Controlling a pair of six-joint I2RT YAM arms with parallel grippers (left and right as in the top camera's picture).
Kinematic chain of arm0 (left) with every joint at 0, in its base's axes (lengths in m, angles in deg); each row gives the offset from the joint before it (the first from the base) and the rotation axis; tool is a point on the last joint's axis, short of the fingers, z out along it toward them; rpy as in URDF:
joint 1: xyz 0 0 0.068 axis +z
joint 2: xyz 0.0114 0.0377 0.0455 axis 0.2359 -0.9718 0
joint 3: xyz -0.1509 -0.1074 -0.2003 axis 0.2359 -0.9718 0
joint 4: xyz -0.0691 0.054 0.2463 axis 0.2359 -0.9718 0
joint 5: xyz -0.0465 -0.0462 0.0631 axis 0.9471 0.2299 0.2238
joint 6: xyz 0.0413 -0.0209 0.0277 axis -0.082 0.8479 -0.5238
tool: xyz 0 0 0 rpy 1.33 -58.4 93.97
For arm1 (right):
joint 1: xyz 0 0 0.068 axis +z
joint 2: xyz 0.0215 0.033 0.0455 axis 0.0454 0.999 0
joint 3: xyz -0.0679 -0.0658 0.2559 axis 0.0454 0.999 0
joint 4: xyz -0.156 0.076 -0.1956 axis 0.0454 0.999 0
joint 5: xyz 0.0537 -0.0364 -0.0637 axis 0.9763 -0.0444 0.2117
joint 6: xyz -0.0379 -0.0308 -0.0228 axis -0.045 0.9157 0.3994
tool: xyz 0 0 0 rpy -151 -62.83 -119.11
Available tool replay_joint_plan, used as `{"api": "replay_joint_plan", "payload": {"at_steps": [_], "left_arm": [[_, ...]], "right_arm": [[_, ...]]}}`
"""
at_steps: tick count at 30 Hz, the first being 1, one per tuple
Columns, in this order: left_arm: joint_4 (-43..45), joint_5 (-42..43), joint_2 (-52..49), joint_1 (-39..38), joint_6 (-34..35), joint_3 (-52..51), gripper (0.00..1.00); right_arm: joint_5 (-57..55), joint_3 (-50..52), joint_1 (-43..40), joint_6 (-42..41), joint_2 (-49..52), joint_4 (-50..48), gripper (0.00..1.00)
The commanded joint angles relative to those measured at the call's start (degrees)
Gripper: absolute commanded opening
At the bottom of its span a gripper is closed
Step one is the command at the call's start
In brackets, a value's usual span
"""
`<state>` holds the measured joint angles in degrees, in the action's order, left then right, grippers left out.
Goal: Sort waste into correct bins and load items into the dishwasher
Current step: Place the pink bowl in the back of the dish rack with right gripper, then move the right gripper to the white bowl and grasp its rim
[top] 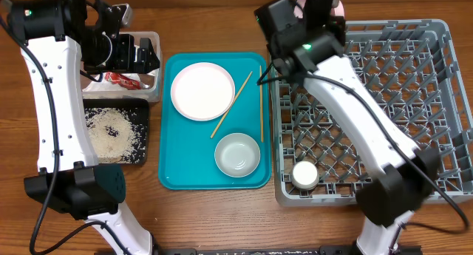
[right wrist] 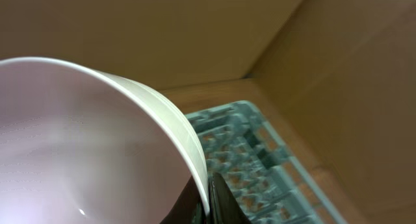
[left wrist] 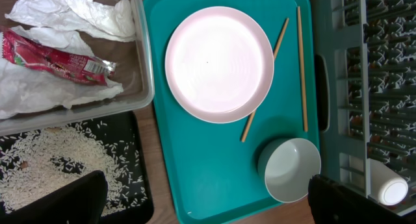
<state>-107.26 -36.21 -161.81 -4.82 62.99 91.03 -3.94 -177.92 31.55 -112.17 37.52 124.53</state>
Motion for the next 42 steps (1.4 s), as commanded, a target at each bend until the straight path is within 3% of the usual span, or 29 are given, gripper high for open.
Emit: {"api": "replay_joint_plan", "payload": {"at_steps": [1, 7, 17, 31, 32, 35, 37, 39, 42], "left_arm": [[0.2, 0.8, 1.2, -0.2, -0.6, 1.2, 1.0], [0.2, 0.8, 1.2, -0.2, -0.6, 1.2, 1.0], [0.2, 0.8, 1.2, -0.2, -0.6, 1.2, 1.0], [0.2, 0.8, 1.2, -0.2, -0.6, 1.2, 1.0], [0.2, 0.8, 1.2, -0.2, -0.6, 1.2, 1.0], [0.2, 0.8, 1.2, -0.2, -0.6, 1.2, 1.0], [0.2, 0.8, 1.2, -0.2, -0.6, 1.2, 1.0], [0.2, 0.8, 1.2, -0.2, -0.6, 1.2, 1.0], [0.2, 0.8, 1.2, -0.2, -0.6, 1.2, 1.0]], "right_arm": [[-10.4, 0.3, -1.4, 5.5, 3.8, -2.2, 0.04], [-10.6, 0.3, -1.8, 8.3, 9.8, -6.1, 0.04], [-5.9, 1.1, -1.3, 11.1, 15.7, -4.6, 0.04], [-2.5, 5.7, 3.4, 10.9, 15.8, -1.6, 0.05], [-2.5, 5.7, 4.1, 10.9, 15.8, -1.2, 0.14], [-2.4, 5.7, 6.1, 10.9, 15.8, 0.3, 0.57], [-2.4, 5.7, 7.1, 10.8, 15.8, 1.1, 0.74], [-1.7, 5.6, 8.0, 10.8, 15.8, 1.5, 0.82], [2.5, 4.2, 8.9, 10.8, 15.2, 3.6, 0.83]]}}
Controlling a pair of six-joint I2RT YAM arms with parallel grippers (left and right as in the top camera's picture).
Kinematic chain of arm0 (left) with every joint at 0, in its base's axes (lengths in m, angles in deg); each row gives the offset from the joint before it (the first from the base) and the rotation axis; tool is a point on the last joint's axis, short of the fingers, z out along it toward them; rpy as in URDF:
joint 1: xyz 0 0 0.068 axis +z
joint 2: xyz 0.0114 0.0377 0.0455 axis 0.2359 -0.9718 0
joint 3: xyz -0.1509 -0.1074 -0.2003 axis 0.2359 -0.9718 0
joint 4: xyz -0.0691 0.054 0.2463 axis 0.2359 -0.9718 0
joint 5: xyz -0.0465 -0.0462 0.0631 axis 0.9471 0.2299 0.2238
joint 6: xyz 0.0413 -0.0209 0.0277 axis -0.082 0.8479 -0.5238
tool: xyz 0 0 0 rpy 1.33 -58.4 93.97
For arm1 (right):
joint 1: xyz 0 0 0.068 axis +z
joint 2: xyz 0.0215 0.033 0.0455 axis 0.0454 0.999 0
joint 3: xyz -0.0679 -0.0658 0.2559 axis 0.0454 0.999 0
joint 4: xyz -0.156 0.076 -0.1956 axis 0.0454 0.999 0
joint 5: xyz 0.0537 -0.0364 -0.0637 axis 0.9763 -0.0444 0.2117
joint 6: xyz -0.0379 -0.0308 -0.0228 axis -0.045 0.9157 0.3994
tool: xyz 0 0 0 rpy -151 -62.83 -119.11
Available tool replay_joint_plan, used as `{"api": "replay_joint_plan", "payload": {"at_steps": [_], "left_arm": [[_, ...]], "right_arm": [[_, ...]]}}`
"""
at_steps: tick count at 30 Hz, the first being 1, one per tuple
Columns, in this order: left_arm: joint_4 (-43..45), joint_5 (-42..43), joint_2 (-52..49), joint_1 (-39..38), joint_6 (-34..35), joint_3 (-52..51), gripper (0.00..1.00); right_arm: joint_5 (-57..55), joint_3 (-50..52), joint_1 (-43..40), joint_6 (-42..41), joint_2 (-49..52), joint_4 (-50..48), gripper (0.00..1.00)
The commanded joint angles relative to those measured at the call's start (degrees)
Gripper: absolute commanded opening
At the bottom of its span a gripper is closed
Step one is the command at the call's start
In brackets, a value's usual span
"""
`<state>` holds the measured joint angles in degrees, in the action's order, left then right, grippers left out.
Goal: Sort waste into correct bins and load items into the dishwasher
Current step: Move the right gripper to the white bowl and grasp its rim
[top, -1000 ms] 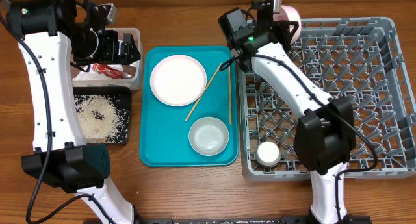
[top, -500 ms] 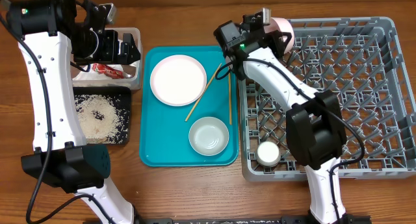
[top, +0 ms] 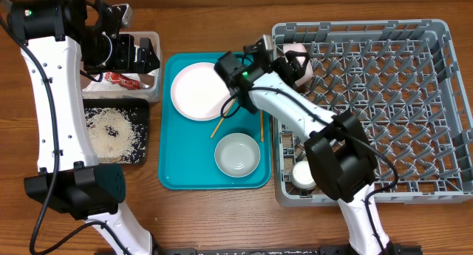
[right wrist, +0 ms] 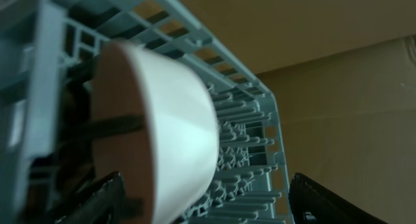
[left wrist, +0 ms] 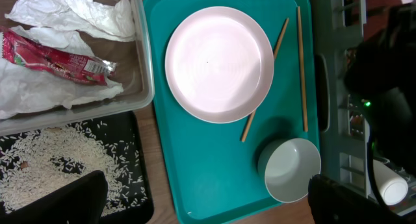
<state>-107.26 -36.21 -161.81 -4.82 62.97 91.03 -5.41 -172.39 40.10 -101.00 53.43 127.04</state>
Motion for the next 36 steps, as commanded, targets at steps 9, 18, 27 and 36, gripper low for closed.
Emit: {"api": "replay_joint_plan", "payload": {"at_steps": [9, 18, 27, 36], "left_arm": [[0.2, 0.8, 1.2, -0.2, -0.6, 1.2, 1.0], [0.2, 0.8, 1.2, -0.2, -0.6, 1.2, 1.0], [0.2, 0.8, 1.2, -0.2, -0.6, 1.2, 1.0], [0.2, 0.8, 1.2, -0.2, -0.6, 1.2, 1.0]], "right_arm": [[29.3, -12.0, -0.9, -0.8, -8.4, 10.0, 0.93], [72.4, -15.8, -2.3, -0.8, -13.5, 14.1, 0.96], [77.2, -1.2, 1.7, -4.9, -13.4, 13.7, 0.76], [76.7, 13.2, 2.4, -2.9, -13.4, 7.0, 0.73]]}}
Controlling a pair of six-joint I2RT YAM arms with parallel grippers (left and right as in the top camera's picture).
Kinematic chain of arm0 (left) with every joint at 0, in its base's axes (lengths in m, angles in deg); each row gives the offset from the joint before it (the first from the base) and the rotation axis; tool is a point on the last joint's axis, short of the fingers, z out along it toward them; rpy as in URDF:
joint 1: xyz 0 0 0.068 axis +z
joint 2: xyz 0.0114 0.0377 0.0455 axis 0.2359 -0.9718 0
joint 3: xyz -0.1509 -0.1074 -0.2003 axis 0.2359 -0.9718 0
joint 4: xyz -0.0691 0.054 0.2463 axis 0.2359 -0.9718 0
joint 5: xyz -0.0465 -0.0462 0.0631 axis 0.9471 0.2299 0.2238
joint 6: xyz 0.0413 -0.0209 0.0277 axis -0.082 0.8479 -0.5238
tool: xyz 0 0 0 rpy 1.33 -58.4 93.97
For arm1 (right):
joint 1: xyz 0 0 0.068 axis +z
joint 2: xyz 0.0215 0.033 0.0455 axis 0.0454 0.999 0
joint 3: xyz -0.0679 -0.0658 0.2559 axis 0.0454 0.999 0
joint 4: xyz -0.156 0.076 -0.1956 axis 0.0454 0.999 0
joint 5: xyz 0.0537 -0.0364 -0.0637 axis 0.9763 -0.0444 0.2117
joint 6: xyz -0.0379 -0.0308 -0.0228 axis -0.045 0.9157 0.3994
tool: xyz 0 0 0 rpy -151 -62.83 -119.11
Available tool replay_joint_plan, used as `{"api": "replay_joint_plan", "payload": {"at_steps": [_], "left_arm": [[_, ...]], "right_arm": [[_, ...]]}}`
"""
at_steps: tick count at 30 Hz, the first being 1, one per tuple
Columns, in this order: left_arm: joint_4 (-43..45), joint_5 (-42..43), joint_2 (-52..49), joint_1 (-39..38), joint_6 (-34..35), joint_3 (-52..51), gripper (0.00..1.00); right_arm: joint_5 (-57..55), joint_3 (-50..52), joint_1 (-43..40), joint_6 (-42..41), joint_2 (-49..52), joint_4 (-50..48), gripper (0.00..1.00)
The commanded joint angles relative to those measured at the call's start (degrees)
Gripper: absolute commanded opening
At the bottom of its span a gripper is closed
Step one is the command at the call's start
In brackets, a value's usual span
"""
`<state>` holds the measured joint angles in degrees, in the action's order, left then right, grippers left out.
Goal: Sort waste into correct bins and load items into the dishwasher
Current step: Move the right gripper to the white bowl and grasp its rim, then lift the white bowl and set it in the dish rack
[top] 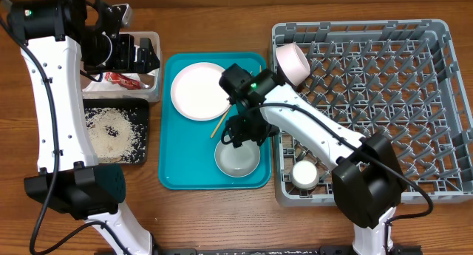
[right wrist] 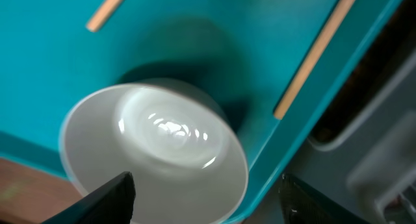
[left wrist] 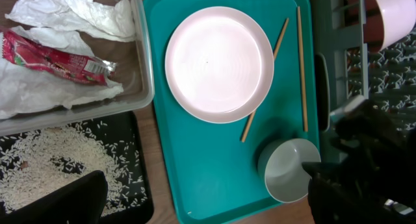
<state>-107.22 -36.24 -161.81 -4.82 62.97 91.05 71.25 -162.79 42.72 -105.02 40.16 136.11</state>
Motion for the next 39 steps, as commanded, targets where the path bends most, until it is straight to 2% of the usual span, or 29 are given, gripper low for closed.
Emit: {"api": "replay_joint_plan", "payload": {"at_steps": [1, 5, 8, 14, 19, 23, 27, 30, 33, 35, 39], "left_arm": [[0.1, 0.8, 1.2, -0.2, -0.6, 1.2, 1.0], [0.1, 0.8, 1.2, -0.2, -0.6, 1.2, 1.0], [0.1, 0.8, 1.2, -0.2, -0.6, 1.2, 1.0], [0.1, 0.8, 1.2, -0.2, -0.6, 1.2, 1.0], [0.1, 0.8, 1.2, -0.2, -0.6, 1.2, 1.0], [0.1, 0.8, 1.2, -0.2, -0.6, 1.2, 1.0], [0.1, 0.8, 1.2, -0.2, -0.6, 1.2, 1.0], [0.1, 0.8, 1.2, -0.2, -0.6, 1.2, 1.0], [0.1, 0.8, 1.2, -0.2, -0.6, 1.2, 1.0], [0.1, 0.8, 1.2, -0.2, -0.6, 1.2, 1.0], [0.1, 0.8, 1.2, -0.2, -0.6, 1.2, 1.0]], "right_arm": [[-0.4, 5.1, -0.2, 1.1, -0.1, -3.3, 0.72], [-0.3, 10.0, -0.2, 1.1, -0.1, -6.8, 0.67], [-0.3, 10.1, -0.2, 1.1, -0.1, -7.0, 0.51], [-0.3, 9.3, -0.2, 1.1, -0.2, -6.8, 0.04], [-0.6, 2.9, -0.2, 1.0, -0.9, -2.8, 0.04], [-6.3, -4.3, -0.5, -0.9, -4.1, 1.6, 0.04], [-20.5, -11.1, -0.7, -6.1, -9.9, 7.3, 0.04], [-36.9, -15.2, -0.7, -14.6, -15.0, 13.7, 0.04], [-51.5, -15.5, -0.7, -25.5, -19.2, 20.0, 0.04], [-60.5, -15.3, -0.9, -35.7, -20.6, 26.1, 0.04], [-71.0, -9.9, -1.1, -40.2, -20.1, 23.5, 0.04]]}}
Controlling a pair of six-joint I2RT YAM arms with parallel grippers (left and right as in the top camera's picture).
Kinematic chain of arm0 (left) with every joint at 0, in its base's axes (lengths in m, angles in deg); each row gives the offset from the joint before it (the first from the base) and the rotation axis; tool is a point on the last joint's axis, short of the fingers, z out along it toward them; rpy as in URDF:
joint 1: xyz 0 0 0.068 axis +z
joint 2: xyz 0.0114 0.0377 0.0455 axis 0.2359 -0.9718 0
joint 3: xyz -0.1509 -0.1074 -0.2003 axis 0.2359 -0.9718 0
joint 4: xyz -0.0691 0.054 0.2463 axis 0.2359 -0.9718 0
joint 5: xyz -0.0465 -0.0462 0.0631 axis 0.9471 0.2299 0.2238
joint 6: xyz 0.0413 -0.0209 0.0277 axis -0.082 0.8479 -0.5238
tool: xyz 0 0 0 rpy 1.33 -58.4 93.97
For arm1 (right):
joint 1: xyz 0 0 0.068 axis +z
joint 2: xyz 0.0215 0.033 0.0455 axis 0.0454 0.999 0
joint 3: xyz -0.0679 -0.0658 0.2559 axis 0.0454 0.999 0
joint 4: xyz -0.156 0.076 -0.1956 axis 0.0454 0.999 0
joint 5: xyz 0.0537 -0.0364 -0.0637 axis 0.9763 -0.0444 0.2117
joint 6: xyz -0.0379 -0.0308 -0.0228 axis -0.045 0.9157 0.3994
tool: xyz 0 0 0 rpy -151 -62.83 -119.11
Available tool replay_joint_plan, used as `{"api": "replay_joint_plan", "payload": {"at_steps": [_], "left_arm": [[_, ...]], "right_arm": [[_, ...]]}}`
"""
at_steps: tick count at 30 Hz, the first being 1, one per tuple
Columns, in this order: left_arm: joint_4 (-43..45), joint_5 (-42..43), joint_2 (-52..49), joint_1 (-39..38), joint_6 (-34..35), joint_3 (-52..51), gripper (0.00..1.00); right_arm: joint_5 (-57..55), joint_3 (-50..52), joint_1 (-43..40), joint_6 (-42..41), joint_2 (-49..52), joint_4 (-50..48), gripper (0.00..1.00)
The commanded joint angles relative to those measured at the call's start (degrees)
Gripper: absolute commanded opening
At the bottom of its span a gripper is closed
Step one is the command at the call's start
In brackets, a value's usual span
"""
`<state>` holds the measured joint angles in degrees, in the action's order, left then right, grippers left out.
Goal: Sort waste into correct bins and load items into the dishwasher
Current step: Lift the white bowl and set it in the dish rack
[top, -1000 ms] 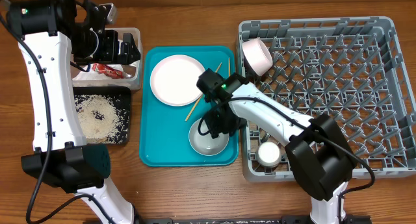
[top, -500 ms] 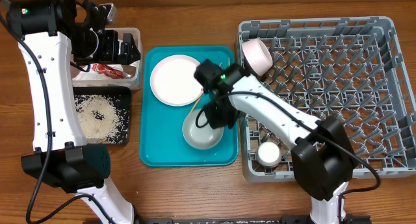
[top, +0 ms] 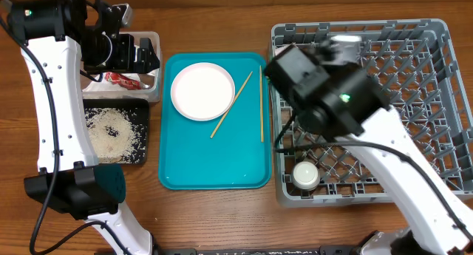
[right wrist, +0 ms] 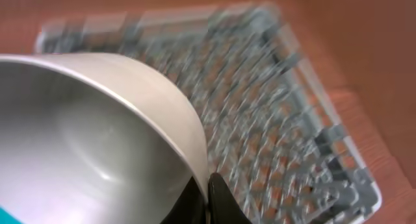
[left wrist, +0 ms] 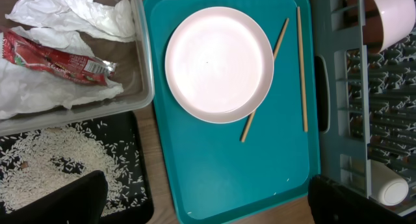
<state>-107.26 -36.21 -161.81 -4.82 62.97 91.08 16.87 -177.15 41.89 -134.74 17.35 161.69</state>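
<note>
My right gripper (right wrist: 208, 188) is shut on the rim of a pale grey-green bowl (right wrist: 97, 139), held up over the grey dish rack (right wrist: 279, 113); in the overhead view the arm covers the bowl. On the teal tray (top: 185, 166) lie a pink plate (top: 202, 91) and two wooden chopsticks (top: 230, 106). A pink bowl (left wrist: 390, 16) stands on edge in the rack's corner. My left gripper (left wrist: 208, 201) hangs open high above the tray.
A white cup (top: 305, 174) sits in the rack (top: 443, 100) near its front left. A clear bin (left wrist: 140, 68) holds crumpled tissue and a red wrapper (left wrist: 52, 58). Below it a black tray (top: 140, 148) holds scattered rice.
The pale bowl has left the tray. My right gripper, open just above it then, is now shut on its rim over the rack. The left arm has not moved.
My right gripper first held the pink bowl above the rack. Then the bowl stood in the rack's corner and the gripper was open beside it. Then the gripper was open over the pale bowl on the tray, and now holds that bowl over the rack.
</note>
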Motion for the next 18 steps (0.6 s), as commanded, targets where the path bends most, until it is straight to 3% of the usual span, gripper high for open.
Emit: {"api": "replay_joint_plan", "payload": {"at_steps": [1, 8, 18], "left_arm": [[0.2, 0.7, 1.2, -0.2, -0.6, 1.2, 0.99], [0.2, 0.7, 1.2, -0.2, -0.6, 1.2, 1.0], [0.2, 0.7, 1.2, -0.2, -0.6, 1.2, 1.0]], "right_arm": [[-18.2, 5.9, -0.3, -10.4, 3.4, -3.0, 0.04], [-25.3, 16.4, -0.5, -10.4, 12.6, -5.9, 0.04], [-19.2, 17.5, -0.5, -10.4, 17.9, -6.1, 0.04]]}}
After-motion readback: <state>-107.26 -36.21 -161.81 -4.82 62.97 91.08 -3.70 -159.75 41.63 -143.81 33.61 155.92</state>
